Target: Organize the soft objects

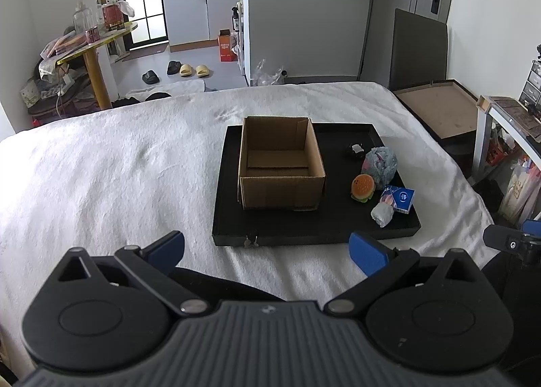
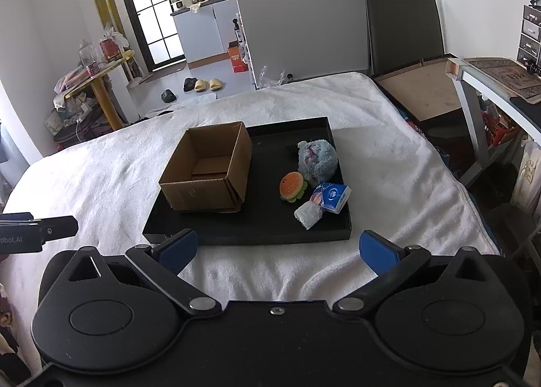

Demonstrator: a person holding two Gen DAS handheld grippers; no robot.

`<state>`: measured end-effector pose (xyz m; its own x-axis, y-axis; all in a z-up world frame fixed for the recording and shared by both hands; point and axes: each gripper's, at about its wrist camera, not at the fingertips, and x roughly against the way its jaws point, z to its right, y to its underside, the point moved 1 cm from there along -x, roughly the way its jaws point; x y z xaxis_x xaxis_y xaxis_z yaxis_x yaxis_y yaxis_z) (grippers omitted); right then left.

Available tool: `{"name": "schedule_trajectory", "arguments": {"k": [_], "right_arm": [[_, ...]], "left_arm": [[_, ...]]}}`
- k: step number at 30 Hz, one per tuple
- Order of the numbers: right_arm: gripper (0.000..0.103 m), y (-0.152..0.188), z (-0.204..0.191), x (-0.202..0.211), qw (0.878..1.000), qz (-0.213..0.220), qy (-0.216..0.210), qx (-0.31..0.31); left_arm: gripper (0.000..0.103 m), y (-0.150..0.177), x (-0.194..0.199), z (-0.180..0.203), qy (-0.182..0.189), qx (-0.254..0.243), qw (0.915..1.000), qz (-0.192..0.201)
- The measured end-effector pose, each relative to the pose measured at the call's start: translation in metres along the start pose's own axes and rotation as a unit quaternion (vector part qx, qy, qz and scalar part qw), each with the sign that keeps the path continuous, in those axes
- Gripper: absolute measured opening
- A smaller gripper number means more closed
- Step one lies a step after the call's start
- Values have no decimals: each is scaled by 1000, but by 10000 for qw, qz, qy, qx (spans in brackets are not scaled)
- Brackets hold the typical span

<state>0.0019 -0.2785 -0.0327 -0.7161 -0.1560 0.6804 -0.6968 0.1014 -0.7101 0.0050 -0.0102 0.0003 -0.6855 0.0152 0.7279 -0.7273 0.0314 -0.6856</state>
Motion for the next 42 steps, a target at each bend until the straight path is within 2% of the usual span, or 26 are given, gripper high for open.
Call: {"name": "schedule_trajectory", "arguments": {"k": [42], "right_arm": [[103, -4, 2, 8, 9999, 96, -42, 25]], "left_arm": [[103, 0, 5, 1, 22, -26, 9999, 99]]}}
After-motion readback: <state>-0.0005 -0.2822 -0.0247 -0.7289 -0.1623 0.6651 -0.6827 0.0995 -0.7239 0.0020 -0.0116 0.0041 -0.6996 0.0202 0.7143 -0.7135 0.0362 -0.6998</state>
